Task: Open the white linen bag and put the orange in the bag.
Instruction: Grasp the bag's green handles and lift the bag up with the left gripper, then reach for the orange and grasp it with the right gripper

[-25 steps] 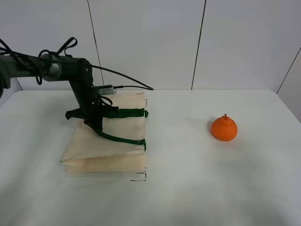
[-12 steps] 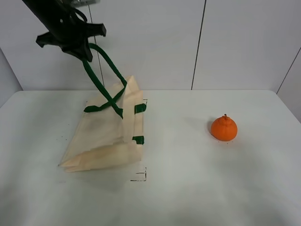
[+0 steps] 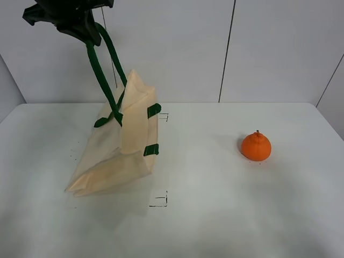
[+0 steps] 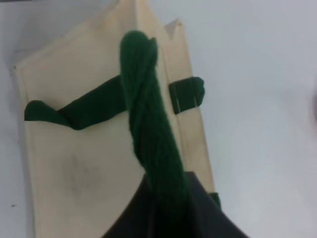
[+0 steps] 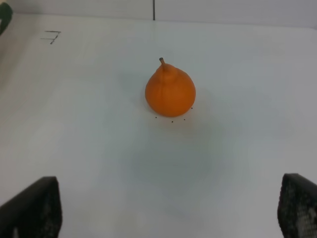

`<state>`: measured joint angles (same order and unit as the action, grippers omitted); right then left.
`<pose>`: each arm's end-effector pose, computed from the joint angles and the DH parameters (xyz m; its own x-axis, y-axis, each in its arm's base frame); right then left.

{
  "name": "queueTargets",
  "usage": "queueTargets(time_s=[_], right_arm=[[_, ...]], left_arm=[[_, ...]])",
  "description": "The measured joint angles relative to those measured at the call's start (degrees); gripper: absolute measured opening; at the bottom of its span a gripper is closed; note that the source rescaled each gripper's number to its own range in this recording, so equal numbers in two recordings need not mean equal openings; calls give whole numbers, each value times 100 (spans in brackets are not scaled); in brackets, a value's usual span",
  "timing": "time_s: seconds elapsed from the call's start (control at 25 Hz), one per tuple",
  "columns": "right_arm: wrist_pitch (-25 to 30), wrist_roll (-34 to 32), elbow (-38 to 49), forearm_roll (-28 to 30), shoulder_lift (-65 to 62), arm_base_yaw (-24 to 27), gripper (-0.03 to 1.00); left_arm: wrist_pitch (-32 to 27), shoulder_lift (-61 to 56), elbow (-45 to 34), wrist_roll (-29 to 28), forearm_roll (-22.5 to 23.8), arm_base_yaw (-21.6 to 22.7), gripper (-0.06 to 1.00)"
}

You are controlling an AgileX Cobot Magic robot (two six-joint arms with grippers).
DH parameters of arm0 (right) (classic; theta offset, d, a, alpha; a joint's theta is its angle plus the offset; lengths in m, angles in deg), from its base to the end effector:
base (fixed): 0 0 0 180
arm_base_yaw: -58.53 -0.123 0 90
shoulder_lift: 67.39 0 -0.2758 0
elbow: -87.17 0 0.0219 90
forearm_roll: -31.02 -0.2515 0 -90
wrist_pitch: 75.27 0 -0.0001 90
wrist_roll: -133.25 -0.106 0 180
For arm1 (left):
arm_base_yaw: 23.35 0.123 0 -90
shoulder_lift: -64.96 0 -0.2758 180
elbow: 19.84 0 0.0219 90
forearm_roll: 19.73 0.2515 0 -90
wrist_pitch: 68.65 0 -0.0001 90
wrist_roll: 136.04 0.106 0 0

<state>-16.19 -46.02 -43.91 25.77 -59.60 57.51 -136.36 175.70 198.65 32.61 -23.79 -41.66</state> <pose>0.0200 0.0087 0.2708 -0.4361 0.0266 -0.8995 -0.0735 0.9952 0.0650 0.3762 -0.1318 0.3975 -0.7869 0.0259 -0.6166 0.1826 0.9642 -0.1925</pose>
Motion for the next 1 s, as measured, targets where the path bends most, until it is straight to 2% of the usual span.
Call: queueTargets(time_s=[0.2, 0.48, 0.6, 1.0], right_arm=[[0, 0, 0, 0, 0, 0, 100], [-18, -208, -111, 0, 431, 0, 100], [-205, -293, -345, 0, 1522, 0, 100], [-923, -73, -1896, 0, 6724, 0, 100]], left_arm=[[0, 0, 0, 5, 36, -309, 1], [0, 0, 0, 25, 324, -359, 1], [6, 0, 0, 26, 336, -359, 1], [12, 0, 0, 39, 342, -359, 1]])
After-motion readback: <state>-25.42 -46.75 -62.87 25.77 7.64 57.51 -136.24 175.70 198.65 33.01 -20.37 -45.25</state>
